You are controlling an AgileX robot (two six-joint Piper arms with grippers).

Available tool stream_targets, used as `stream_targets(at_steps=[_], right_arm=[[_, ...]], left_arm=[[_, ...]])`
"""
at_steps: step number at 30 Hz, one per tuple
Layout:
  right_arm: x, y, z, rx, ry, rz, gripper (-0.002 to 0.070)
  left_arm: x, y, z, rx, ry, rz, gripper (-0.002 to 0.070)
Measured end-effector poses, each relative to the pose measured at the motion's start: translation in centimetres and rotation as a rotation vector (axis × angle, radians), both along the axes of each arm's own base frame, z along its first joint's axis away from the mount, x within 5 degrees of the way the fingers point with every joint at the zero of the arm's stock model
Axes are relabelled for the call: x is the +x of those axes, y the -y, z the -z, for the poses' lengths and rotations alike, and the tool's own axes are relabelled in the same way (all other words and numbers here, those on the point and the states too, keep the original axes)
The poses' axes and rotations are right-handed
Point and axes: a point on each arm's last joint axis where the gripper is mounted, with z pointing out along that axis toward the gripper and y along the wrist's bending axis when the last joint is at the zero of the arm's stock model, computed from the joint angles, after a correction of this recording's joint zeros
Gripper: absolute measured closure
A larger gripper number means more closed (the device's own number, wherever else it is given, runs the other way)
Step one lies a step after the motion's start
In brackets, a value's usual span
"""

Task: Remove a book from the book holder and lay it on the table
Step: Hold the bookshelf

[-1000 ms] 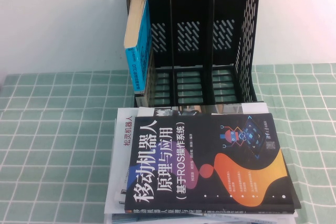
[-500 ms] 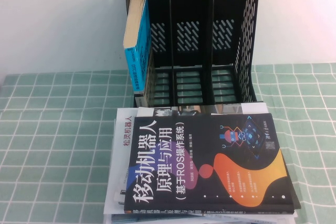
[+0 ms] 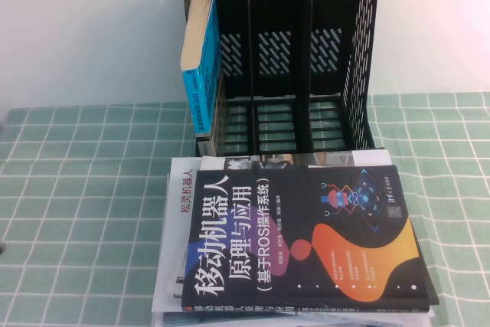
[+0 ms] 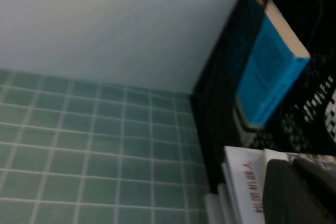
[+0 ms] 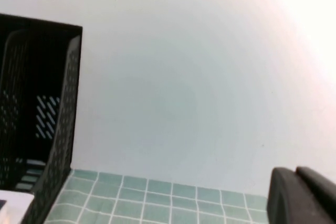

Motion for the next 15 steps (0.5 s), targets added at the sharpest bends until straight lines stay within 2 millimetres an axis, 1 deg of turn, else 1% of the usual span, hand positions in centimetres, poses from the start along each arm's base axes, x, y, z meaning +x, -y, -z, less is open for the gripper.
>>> stream_targets(at_steps=[2,4,6,8,10,11,13,15], right_arm=[[1.1,0.0,0.0,-0.043,-0.012,-0.003,0.0678],[2.4,-0.2,-0.3,-0.137,0.012,-0.022,0.0678],[3.8,-0.7,-0.5,-0.205,0.039,-0.065,0.0678],[5.0,-1.3,-0.5,-0.231,0.067,-0.135,0.0678],[6.3,-2.3,-0.2,-0.252,0.071,-0.248,0.0678],[6.8,-2.9,0.0,-0.274,0.068,-0.313,0.0678],[8.2,-4.0,0.4,-0.303,0.029,-0.454,0.0678],[9.6,-4.9,0.6,-0.285,-0.021,-0.572,0.0678]], left_arm=[[1.8,1.0,-0.9,-0.006,-0.052,0.091,0.0678],[4.1,2.1,-1.7,0.005,-0.088,0.185,0.0678],[6.4,3.0,-2.2,0.004,-0.112,0.244,0.0678],[8.7,3.7,-2.9,-0.007,-0.127,0.275,0.0678],[11.4,4.3,-3.1,-0.016,-0.163,0.297,0.0678],[12.7,4.6,-2.9,-0.021,-0.192,0.306,0.0678],[15.3,5.2,-2.7,-0.028,-0.240,0.332,0.0678],[17.4,5.8,-2.2,-0.030,-0.298,0.369,0.0678]])
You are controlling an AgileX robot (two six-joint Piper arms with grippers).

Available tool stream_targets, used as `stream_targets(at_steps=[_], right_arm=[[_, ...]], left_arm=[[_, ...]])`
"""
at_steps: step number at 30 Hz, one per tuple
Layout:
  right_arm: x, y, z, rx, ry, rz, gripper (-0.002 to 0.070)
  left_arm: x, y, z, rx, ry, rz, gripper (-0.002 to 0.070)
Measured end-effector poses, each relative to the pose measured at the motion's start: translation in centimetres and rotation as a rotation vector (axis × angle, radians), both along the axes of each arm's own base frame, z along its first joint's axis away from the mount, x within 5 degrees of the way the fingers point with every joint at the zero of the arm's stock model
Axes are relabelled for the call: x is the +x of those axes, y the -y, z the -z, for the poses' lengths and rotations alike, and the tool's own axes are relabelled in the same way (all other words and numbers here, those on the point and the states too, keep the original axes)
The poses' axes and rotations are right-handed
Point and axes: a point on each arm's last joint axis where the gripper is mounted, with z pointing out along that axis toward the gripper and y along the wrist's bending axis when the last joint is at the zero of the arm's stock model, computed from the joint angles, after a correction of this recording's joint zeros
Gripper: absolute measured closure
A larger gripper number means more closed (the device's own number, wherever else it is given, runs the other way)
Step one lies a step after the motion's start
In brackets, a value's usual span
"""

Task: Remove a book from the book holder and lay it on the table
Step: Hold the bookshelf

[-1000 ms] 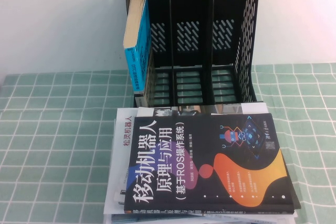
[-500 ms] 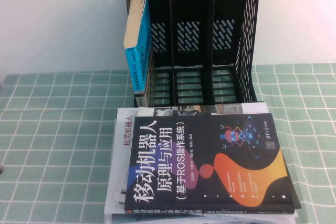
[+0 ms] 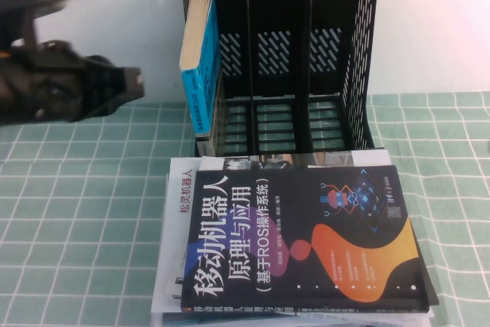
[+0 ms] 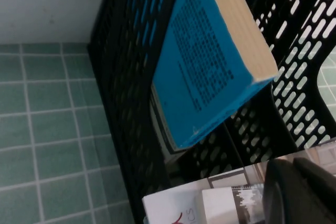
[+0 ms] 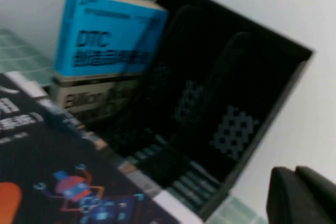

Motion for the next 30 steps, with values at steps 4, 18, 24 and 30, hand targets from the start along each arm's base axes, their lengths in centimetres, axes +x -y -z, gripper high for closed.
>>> stream_targets(at_steps=[4,18,24,30], right_arm=[[2.9,-2.2,-0.3,-0.020,-0.110,-0.157,0.0678],[9.7,-15.7,-1.0,0.006,-0.233,-0.327,0.0589],[13.8,-18.7,0.3,0.207,-0.272,-0.324,0.0258],[16.5,-20.5,2.1,0.228,-0.293,-0.310,0.0134]], left_arm=[[3.5,0.9,0.5,-0.004,-0.066,0.059,0.0678],[7.2,1.6,1.8,-0.089,-0.097,0.012,0.0678],[7.6,1.8,2.4,-0.133,-0.124,0.014,0.0678],[7.4,2.2,2.3,-0.182,-0.146,0.029,0.0678]])
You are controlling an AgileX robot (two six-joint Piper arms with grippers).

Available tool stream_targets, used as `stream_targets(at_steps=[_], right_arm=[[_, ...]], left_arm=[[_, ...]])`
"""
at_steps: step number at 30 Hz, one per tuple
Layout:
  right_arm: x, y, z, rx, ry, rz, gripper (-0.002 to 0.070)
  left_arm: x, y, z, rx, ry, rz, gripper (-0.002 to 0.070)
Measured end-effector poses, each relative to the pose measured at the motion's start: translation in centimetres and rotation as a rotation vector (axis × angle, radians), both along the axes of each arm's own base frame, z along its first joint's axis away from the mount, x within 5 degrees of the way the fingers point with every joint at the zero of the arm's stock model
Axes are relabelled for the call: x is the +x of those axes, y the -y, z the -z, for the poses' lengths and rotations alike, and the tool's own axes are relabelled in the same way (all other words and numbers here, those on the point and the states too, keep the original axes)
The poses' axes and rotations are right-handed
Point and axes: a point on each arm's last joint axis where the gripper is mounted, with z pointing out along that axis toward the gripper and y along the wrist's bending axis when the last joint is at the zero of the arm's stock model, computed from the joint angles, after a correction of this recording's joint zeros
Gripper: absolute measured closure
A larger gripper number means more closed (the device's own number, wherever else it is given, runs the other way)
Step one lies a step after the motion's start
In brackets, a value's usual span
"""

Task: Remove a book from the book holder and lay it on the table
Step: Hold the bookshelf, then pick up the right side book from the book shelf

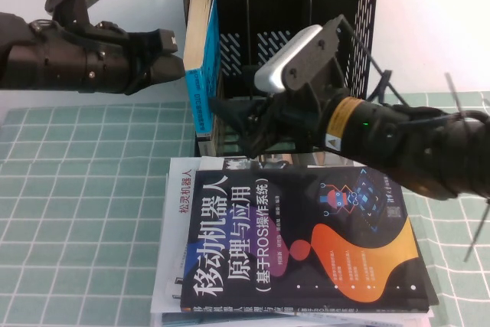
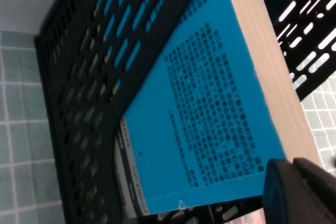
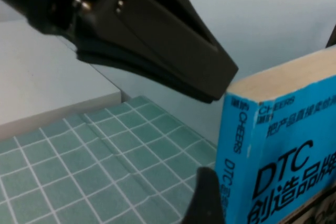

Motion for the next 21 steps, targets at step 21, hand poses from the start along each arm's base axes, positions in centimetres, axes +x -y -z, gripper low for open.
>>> stream_targets(at_steps=[21], right_arm=[[1.7,-3.2,4.8,0.084,-0.106,0.023,0.0123]], left_arm=[[0.1,-1.2,-0.1,-0.015,-0.014,0.048,0.0678]])
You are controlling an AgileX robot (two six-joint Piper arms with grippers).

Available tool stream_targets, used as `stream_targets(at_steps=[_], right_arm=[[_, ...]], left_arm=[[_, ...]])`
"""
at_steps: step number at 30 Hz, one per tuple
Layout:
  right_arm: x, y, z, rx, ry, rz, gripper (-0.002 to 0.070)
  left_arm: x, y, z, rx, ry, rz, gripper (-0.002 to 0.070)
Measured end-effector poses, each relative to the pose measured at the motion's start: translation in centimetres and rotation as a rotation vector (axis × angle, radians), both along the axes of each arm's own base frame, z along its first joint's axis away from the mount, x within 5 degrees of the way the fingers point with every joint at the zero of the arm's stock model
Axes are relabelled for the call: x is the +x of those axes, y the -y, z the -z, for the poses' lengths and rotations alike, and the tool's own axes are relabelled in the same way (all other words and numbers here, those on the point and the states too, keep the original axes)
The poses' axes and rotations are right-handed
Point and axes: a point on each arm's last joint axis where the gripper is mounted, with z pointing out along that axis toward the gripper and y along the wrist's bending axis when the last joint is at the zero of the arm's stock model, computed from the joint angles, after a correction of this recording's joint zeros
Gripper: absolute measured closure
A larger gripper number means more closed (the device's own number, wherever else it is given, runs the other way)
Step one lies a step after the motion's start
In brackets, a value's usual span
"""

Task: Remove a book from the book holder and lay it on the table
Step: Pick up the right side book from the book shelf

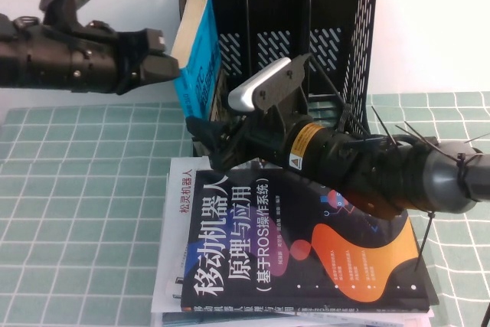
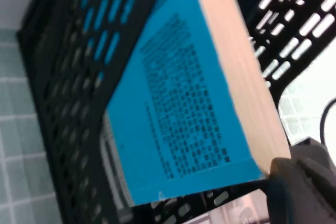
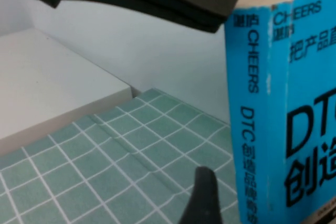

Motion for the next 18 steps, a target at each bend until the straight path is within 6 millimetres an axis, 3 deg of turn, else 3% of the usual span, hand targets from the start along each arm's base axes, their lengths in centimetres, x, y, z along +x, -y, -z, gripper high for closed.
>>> stream_targets(at_steps=[4,11,18], right_arm=[[0.2,0.1,-0.1,0.005,0.013,0.029,0.0123],[0.3,0.2,-0.2,0.002,0.026,0.043,0.0123],[0.4,0.2,0.2,-0.001,0.023,0.054,0.0123]], left_arm=[[0.3,-1.2,0.0,0.008,-0.005,-0.049,0.0678],[0.7,-1.6,0.0,0.016,0.013,-0.088,0.0678],[1.0,0.2,1.0,-0.013,-0.005,-0.030,0.0678]])
